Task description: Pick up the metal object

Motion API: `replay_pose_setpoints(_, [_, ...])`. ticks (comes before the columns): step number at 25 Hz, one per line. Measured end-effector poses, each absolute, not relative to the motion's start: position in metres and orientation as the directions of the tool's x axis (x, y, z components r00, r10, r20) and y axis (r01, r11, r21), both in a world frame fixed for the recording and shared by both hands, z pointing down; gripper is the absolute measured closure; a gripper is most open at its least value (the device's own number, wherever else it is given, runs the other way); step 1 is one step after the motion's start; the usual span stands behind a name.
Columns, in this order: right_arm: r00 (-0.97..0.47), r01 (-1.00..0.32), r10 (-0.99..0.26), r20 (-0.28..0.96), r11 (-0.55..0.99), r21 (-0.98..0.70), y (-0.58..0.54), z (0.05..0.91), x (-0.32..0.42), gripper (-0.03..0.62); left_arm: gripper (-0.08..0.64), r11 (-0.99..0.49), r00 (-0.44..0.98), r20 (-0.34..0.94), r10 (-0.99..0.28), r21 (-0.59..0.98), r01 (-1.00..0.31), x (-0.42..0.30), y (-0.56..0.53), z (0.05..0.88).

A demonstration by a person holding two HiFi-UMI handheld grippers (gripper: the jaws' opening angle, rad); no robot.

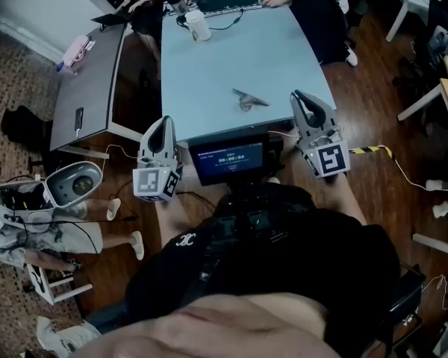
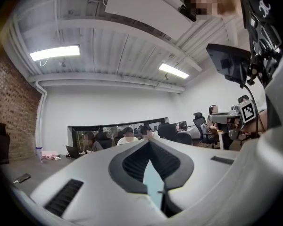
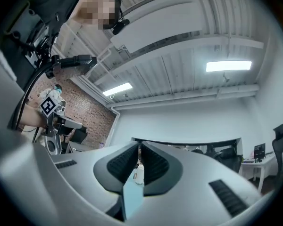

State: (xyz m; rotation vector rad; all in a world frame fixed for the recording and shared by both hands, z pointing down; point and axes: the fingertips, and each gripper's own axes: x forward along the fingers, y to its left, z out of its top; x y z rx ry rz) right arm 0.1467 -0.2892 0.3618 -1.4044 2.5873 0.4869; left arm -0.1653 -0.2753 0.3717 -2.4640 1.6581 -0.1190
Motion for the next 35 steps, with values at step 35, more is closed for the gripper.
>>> replay_pose_setpoints(35, [-0.442, -0.386, -0.615, 0.653, 0.788, 0.48, -0.423, 0.72, -0.022, 0.324, 0.56, -0.289, 0.295, 0.007, -0.956, -0.221, -0.932, -0.272, -0.249, 0.353])
